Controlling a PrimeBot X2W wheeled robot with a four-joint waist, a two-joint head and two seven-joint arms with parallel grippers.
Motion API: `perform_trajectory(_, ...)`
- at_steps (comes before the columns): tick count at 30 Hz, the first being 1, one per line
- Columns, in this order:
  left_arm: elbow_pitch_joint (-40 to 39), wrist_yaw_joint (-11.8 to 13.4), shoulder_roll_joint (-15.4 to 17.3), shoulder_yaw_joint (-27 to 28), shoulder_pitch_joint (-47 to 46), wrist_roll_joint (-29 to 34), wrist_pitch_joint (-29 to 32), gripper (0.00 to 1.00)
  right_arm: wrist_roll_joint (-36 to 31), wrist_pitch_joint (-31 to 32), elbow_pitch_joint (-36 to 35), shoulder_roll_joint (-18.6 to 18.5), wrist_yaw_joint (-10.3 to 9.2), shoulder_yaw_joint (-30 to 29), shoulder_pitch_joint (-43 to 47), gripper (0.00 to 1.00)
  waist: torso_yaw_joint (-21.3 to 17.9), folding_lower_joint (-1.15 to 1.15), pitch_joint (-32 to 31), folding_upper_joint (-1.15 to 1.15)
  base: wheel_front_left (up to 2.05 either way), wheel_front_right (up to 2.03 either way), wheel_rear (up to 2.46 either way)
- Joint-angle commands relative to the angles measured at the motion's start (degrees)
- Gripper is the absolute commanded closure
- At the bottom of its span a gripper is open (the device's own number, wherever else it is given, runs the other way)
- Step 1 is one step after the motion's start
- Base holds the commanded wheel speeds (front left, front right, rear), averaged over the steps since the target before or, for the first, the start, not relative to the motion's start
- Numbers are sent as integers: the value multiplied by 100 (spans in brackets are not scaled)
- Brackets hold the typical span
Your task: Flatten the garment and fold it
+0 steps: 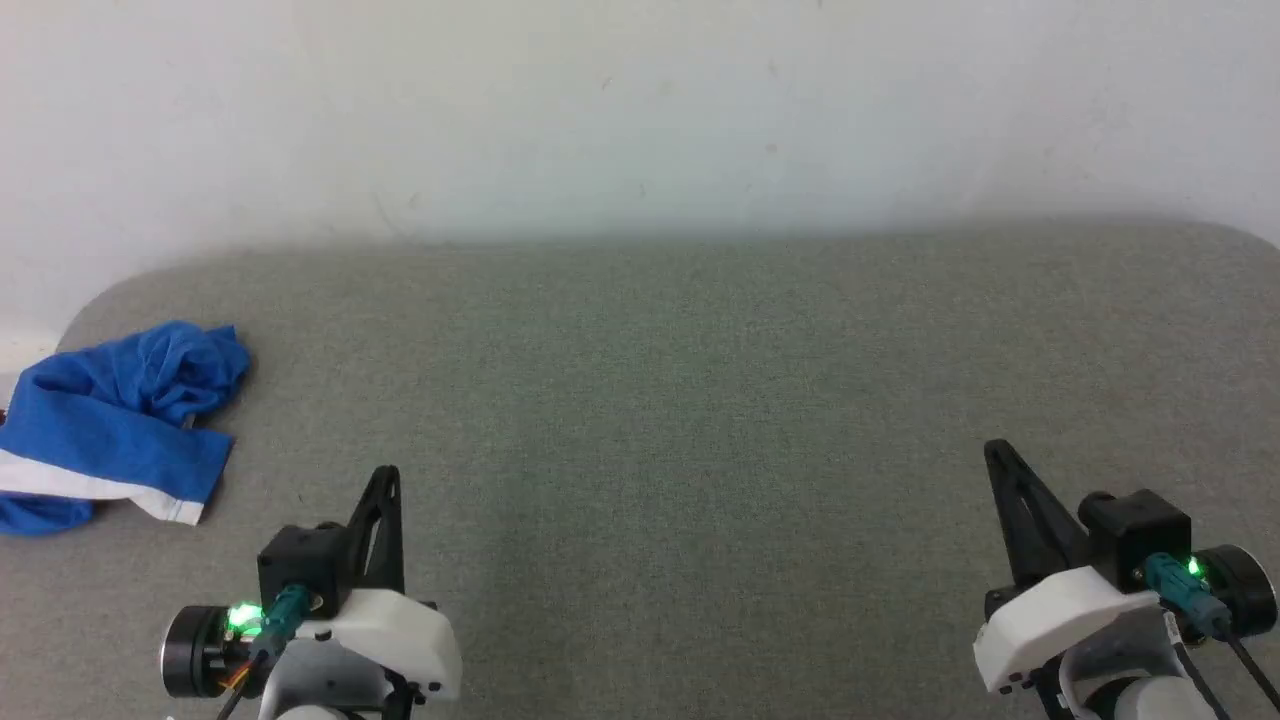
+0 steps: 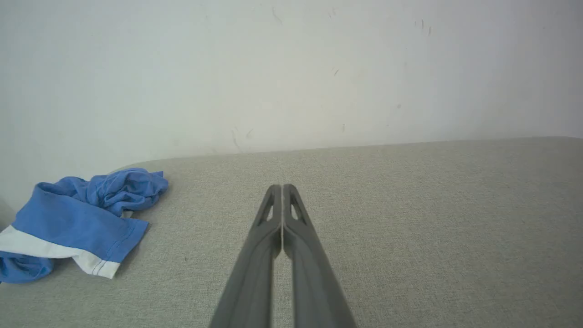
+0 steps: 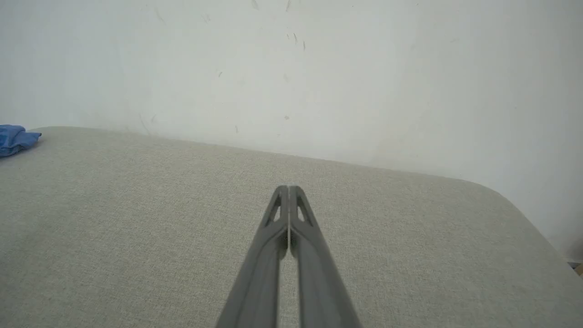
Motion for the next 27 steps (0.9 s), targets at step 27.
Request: perform_trajectory(27,-32,-9,-12,21,-77,37,1,100,-36,2,-37,23,-5,-6,-87,100,0,0,0,0,0,0,0)
